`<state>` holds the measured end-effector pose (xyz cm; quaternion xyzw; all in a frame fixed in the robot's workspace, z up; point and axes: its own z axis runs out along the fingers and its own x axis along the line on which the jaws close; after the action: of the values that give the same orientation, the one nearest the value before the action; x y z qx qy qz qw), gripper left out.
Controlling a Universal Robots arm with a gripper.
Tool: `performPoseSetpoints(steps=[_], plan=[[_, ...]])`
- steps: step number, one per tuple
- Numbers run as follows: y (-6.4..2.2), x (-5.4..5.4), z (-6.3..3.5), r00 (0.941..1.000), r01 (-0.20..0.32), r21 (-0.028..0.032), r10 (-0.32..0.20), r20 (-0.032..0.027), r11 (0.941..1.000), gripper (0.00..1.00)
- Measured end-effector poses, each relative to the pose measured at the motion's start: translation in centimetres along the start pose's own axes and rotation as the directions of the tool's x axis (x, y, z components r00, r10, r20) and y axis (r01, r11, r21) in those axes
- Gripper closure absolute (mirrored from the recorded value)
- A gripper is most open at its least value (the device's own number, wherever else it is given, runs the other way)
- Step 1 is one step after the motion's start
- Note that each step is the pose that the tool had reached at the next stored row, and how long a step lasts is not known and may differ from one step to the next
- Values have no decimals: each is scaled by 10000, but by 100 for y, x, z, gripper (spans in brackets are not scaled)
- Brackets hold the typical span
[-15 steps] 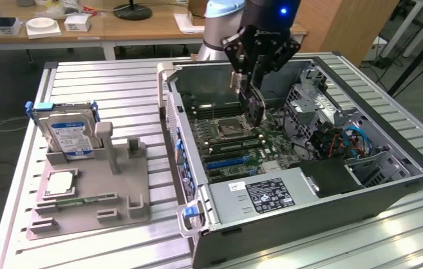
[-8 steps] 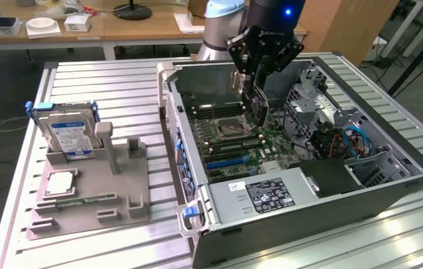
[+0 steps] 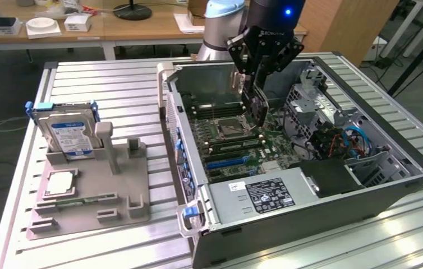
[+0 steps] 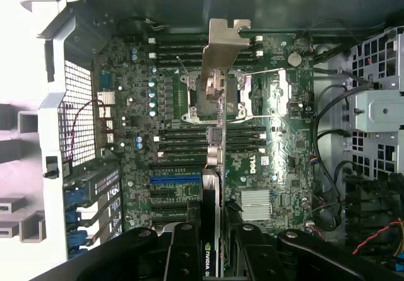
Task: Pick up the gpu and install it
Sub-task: 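Insert the gpu into the slot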
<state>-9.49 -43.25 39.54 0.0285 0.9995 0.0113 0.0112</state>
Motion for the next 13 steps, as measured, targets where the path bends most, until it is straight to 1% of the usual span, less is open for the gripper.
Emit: performPoseSetpoints(steps=[6,8,11,13], plan=[[0,0,0,10000,0,0,0,0,10000,74],[10,0,14,10000,35,-1,-35,0,10000,74],[9,2,44,9984,568,-13,-568,-12,9984,74],[9,2,66,9957,925,-22,-925,-20,9957,74]])
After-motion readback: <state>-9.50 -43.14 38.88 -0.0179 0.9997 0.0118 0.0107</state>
